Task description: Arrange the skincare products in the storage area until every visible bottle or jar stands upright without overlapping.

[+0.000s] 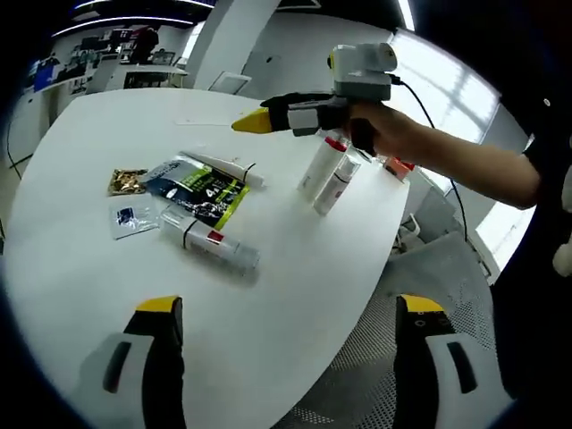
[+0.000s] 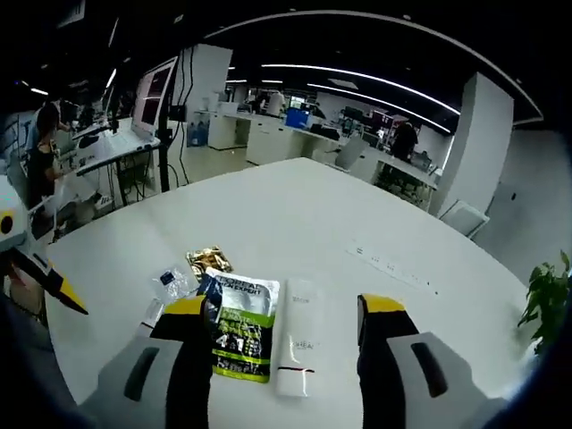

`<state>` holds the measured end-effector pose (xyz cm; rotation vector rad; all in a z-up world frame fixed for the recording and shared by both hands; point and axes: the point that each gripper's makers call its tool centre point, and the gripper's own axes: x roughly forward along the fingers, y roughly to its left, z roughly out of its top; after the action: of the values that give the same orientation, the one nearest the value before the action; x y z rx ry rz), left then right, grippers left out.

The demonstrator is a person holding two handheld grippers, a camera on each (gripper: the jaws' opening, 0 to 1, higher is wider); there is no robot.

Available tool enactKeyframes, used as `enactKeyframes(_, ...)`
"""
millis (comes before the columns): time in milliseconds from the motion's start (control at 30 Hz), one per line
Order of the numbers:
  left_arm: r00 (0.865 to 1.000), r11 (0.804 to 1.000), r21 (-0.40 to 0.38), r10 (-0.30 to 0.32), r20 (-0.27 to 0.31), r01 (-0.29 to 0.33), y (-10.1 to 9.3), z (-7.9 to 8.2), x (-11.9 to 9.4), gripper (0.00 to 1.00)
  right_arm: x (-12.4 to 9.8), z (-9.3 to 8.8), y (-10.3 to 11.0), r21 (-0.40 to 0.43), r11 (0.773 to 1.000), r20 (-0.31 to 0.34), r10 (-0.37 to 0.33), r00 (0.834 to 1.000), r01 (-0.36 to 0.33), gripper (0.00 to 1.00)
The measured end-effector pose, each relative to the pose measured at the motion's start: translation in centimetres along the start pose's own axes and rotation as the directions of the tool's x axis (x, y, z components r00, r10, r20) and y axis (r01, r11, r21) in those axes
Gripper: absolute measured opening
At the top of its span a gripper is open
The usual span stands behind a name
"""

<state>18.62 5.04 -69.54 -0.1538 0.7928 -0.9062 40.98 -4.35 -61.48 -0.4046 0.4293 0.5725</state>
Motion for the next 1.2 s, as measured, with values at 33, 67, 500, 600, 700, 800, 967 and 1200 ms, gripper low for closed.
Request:
enactKeyframes(33,1.0,1.0,0.005,-0.01,0.0,0.01,-0.2,-0.1,0.1,0.91,-0.4,0.4,-0.3,-0.013,1.0,0.002,-0.007,1.0,0.007,0.67)
enactKeyframes(67,1.0,1.0,0.01,-0.028,-0.001,0.028,-0.6,-0.2,0.1,0.91,-0.9,0.8,-0.6,-0.028,1.0,0.003,-0.014,1.0,0.014,0.67)
enactKeyframes(500,0.994,0.991,0.078,-0.104,-0.024,0.106,-0.4,0.2,-1.3,0.91,-4.3,2.9,-2.9,-0.034,0.997,-0.001,-0.07,0.998,0.07,0.69)
enactKeyframes(600,0.995,0.991,0.089,-0.098,-0.027,0.1,0.0,0.4,-1.4,0.91,-4.3,3.4,-3.2,-0.029,0.997,0.002,-0.077,0.997,0.077,0.7)
enactKeyframes(700,0.994,0.99,0.091,-0.11,-0.015,0.111,-0.5,0.9,-1.6,0.91,-3.9,3.9,-2.9,-0.03,0.997,0.006,-0.076,0.997,0.076,0.7)
enactKeyframes(800,0.993,0.988,0.1,-0.113,-0.026,0.115,-0.3,0.7,-1.6,0.91,-3.2,3.9,-2.3,-0.034,0.997,-0.007,-0.067,0.998,0.067,0.7)
enactKeyframes(967,0.995,0.991,0.088,-0.097,-0.009,0.098,0.6,1.4,-2.1,0.91,-1.7,4.4,-2.2,-0.009,0.999,-0.02,-0.043,0.999,0.043,0.69)
enactKeyframes(1200,0.996,0.994,0.071,-0.084,0.005,0.083,2.1,1.7,-2.7,0.91,-0.6,4.4,-2.3,-0.001,0.999,-0.05,-0.043,0.998,0.043,0.68)
